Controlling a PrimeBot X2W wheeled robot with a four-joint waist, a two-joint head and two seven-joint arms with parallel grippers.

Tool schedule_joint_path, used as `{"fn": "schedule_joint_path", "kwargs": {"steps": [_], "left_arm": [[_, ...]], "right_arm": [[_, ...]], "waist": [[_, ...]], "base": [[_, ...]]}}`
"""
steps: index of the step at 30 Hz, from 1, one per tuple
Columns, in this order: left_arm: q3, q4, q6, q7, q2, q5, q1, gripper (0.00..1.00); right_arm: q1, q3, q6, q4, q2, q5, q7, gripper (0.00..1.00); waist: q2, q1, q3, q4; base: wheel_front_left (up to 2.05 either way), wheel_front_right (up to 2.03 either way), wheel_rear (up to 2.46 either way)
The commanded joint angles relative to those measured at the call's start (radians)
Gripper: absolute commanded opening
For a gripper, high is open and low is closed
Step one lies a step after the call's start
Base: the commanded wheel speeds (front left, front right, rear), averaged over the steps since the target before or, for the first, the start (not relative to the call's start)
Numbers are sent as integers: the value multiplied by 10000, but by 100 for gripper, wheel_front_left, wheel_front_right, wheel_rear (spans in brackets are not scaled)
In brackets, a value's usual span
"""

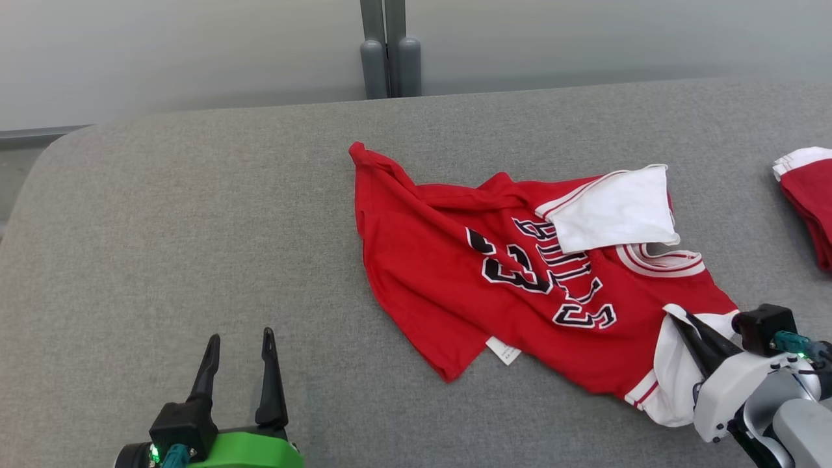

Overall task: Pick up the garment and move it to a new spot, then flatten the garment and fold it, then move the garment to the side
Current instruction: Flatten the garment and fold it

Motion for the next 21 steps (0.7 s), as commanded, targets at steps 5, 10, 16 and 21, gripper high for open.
{"fn": "schedule_joint_path", "kwargs": {"steps": [5, 10, 16, 21], "left_arm": [[339, -73, -94, -27, -6, 95, 222, 100], [508, -58, -141, -27, -33, 102, 281, 100], [556, 40, -190, -27, -71, 90, 277, 100], [596, 76, -215, -27, -87, 25, 311, 100]], "right_arm": [[699, -656, -6, -710, -231, -20, -215, 0], [1295, -1182, -6, -1339, -174, -194, -244, 0], [2055, -1941, -6, -1730, 103, -398, -430, 0], [2504, -2354, -6, -1694, 367, -683, -524, 14]], "waist": [[0, 0, 30, -121], [0, 0, 5, -275], [0, 0, -94, -399], [0, 0, -64, -504]], "base": [[0, 0, 0], [0, 0, 0], [0, 0, 0], [0, 0, 0]]}}
